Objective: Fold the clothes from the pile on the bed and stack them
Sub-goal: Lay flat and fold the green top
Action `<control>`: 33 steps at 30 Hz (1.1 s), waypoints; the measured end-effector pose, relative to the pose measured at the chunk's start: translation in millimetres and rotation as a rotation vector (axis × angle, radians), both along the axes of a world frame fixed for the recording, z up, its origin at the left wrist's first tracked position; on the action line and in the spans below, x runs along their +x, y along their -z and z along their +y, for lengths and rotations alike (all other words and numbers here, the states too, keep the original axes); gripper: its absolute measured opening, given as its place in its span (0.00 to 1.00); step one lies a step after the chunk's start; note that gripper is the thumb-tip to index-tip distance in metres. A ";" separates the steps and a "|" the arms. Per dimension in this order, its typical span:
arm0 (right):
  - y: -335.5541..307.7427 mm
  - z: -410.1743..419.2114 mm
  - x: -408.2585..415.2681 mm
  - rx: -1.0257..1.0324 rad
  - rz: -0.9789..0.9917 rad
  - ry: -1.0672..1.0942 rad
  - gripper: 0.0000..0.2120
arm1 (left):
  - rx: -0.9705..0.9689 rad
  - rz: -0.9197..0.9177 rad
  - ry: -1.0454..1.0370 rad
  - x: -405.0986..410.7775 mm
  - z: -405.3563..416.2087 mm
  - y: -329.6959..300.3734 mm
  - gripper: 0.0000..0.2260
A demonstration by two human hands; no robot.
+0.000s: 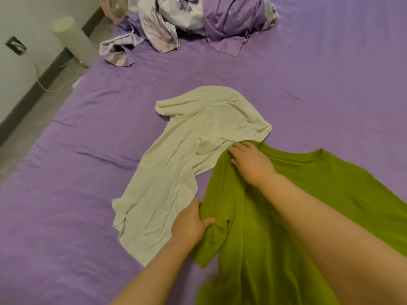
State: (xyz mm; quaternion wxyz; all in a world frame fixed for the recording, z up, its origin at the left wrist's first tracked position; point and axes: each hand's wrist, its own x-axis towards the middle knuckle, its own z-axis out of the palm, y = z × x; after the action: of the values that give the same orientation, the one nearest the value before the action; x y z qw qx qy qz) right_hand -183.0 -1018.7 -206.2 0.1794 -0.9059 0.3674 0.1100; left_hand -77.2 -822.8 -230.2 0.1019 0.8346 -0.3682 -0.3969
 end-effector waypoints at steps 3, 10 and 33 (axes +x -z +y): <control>6.7 -6.3 13.7 0.016 0.025 -0.030 0.22 | -0.101 0.193 -0.077 13.2 0.2 -4.9 0.11; 5.6 -11.3 16.5 0.022 -0.018 0.092 0.12 | -0.280 0.319 -0.082 49.8 -13.9 -26.8 0.07; 15.5 63.1 15.8 -0.033 -0.258 0.136 0.27 | -0.012 0.216 -0.288 136.3 -11.3 -25.9 0.06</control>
State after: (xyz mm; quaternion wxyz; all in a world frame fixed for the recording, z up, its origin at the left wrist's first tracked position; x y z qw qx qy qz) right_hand -167.2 -955.6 -221.7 0.2174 -0.8883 0.4037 -0.0256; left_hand 59.1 -834.1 -204.3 0.2015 0.8306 -0.2339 -0.4635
